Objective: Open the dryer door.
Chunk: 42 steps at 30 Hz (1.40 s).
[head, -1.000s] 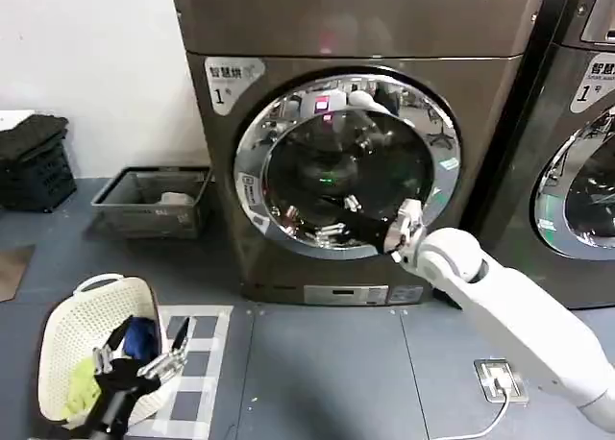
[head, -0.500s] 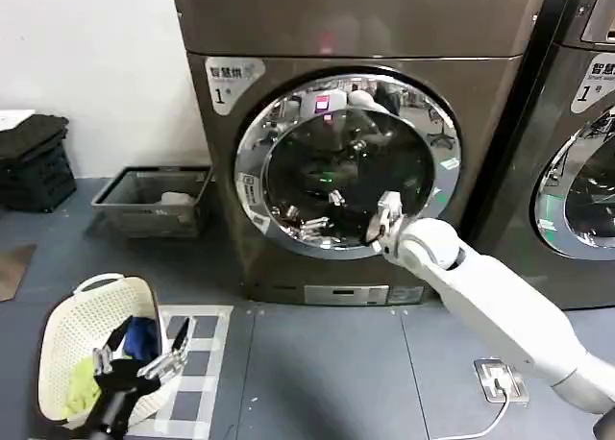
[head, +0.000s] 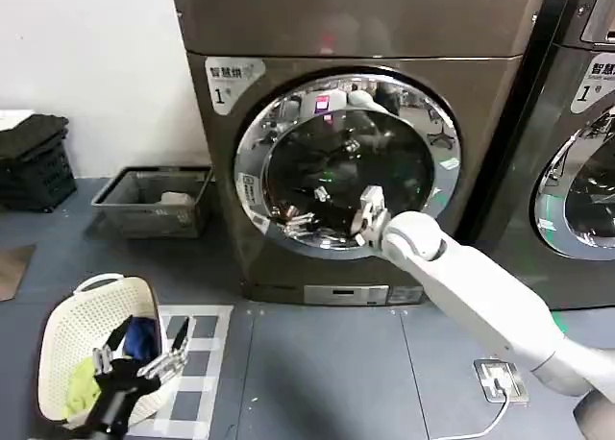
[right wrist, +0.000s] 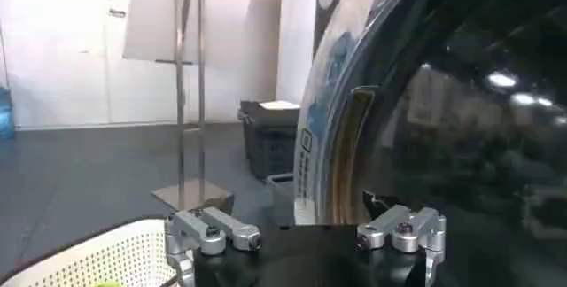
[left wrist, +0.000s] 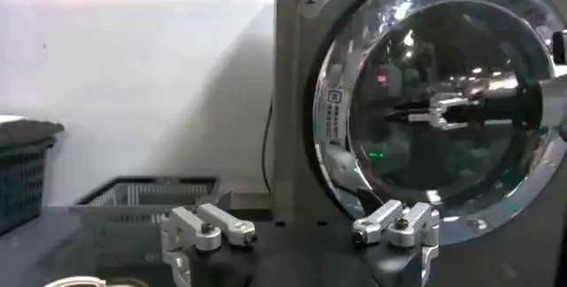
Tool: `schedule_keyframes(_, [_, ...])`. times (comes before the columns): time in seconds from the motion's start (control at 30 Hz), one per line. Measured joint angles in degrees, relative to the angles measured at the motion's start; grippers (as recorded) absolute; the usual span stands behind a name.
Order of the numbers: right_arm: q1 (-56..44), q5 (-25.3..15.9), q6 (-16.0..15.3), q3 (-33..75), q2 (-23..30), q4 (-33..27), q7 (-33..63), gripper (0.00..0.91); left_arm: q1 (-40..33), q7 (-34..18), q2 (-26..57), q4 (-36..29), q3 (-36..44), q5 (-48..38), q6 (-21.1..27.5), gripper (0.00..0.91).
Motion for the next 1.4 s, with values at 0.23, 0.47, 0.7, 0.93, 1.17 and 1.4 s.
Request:
schedule_keyframes(0.23, [0.52,-0.05,-0.21,-0.78,1.26,-0.22,1.82,0.907,0.01,0.0,-0.07,0.0,-0.02,0.0,-0.01,0.907])
schedule_keyframes(0.47, [0.93,-0.15,-0.5,-1.27,2.45,-1.81,2.53,0.907,-0.01,0.0,-0.17,-0.01,0.0,0.01,-0.01,0.907])
schedule_keyframes(0.7, [1.65,-0.34,-0.69,-2.02,3.66,-3.02,3.17,0.907,0.06,0.01,-0.22,-0.05,0.03,0.01,-0.03,0.907])
schedule_keyframes(0.93, [1.89,-1.15,-0.86,-2.43,5.14,-4.15,3.77,0.907,-0.03,0.02,-0.25,-0.05,0.07,0.01,-0.04,0.907])
schedule_keyframes(1.17, [2.13,-1.74,-0.9,-2.52,6.66,-5.51,4.04,0.907,-0.09,0.03,-0.24,-0.04,0.08,0.0,-0.09,0.907])
schedule_keyframes(1.4, [2.4,-2.39,-0.94,-2.73,8.07,-7.08,4.0,0.907,-0.08,0.04,-0.24,-0.04,0.08,-0.04,-0.09,0.907])
